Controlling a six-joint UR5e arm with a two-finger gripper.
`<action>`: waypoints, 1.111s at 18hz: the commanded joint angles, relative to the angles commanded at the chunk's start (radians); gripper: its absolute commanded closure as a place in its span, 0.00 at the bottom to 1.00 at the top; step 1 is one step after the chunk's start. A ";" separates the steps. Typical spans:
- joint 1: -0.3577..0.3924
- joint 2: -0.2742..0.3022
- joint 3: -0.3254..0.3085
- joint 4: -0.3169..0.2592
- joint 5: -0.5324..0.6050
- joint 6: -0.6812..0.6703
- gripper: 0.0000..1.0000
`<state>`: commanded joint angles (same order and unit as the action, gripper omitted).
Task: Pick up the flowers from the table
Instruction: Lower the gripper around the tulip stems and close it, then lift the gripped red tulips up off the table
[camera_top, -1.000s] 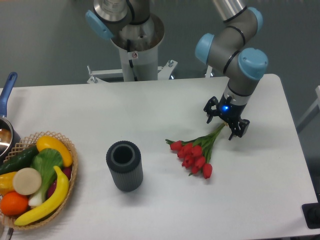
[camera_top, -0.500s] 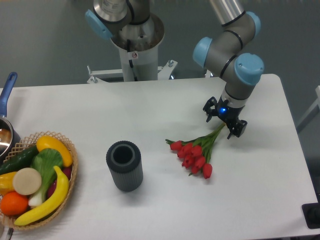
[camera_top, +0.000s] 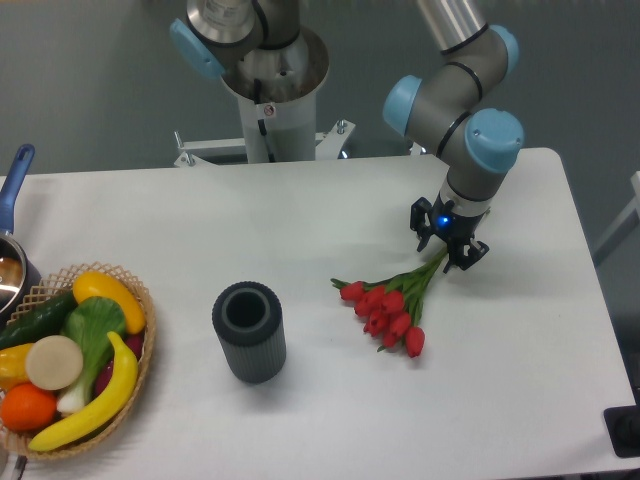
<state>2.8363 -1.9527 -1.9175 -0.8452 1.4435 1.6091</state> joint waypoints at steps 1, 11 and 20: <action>0.000 0.000 0.000 0.000 -0.002 0.000 0.47; 0.000 0.000 0.005 -0.002 -0.003 -0.002 0.58; 0.002 0.006 0.009 -0.003 -0.011 0.000 0.68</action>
<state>2.8379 -1.9466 -1.9083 -0.8483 1.4328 1.6091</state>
